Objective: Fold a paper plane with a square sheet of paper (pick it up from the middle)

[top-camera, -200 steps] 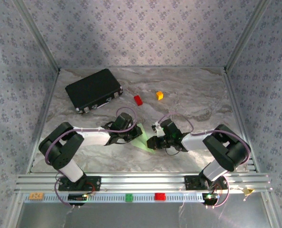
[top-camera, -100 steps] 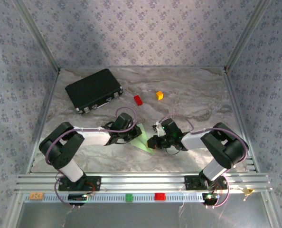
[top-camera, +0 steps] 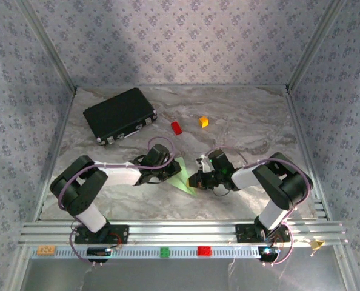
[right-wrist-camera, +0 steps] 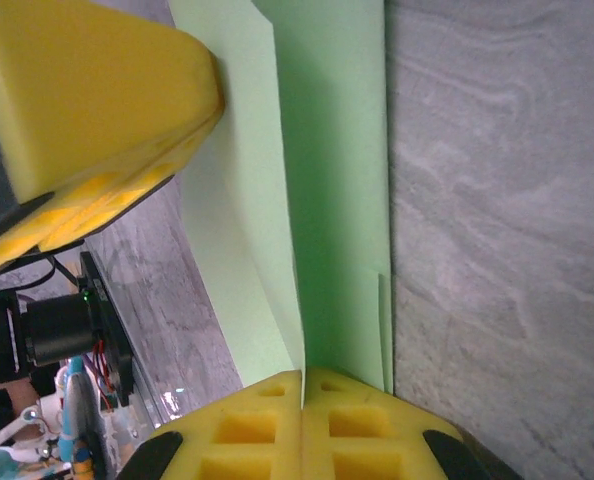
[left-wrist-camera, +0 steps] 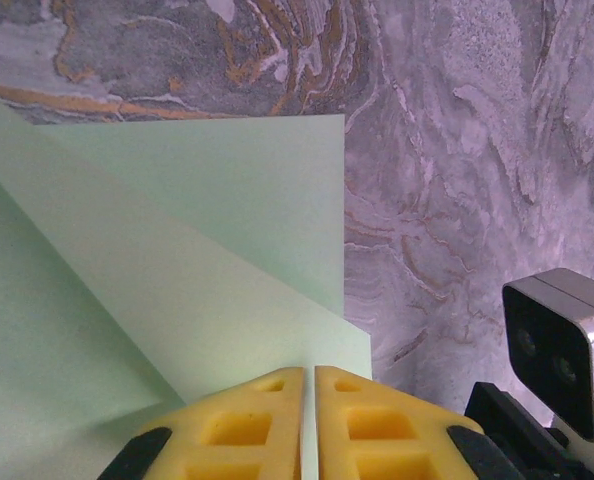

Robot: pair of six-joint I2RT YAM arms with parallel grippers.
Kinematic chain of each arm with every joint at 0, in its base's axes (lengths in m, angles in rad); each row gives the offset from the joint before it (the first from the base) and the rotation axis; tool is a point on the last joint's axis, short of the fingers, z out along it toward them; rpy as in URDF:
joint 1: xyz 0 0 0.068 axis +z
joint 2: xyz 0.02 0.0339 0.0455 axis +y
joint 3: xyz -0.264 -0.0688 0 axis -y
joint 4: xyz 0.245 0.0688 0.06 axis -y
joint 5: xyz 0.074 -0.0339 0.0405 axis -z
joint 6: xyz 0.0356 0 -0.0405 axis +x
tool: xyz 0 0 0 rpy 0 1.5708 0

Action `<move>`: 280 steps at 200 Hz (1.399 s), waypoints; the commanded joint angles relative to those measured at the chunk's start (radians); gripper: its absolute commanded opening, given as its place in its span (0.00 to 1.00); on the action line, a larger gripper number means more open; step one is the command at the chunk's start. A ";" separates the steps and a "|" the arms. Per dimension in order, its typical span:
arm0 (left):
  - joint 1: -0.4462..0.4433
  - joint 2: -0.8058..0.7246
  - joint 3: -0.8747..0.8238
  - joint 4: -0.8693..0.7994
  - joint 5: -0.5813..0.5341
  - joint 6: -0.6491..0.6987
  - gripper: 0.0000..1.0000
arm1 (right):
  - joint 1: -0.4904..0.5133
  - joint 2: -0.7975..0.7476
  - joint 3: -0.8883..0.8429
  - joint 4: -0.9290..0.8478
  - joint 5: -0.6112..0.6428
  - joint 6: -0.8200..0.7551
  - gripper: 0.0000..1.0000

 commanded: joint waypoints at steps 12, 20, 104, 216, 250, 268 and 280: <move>0.006 0.041 0.040 0.006 0.034 0.027 0.11 | 0.006 0.041 -0.005 0.011 0.044 0.027 0.06; 0.006 0.047 0.044 0.008 0.037 0.027 0.11 | 0.005 0.037 -0.007 0.010 0.049 0.028 0.07; 0.006 0.069 0.051 0.004 0.038 0.035 0.11 | 0.009 0.014 -0.013 -0.014 0.075 0.037 0.06; 0.004 0.084 0.067 -0.005 0.046 0.058 0.11 | 0.011 0.045 -0.026 -0.013 0.106 0.071 0.02; 0.005 0.103 0.073 -0.001 0.056 0.060 0.12 | 0.011 0.042 -0.030 -0.015 0.110 0.072 0.02; 0.006 0.113 0.077 0.000 0.064 0.062 0.11 | 0.010 0.042 -0.030 -0.015 0.111 0.073 0.02; 0.006 0.117 0.078 -0.004 0.064 0.060 0.11 | 0.010 0.041 -0.030 -0.015 0.111 0.073 0.02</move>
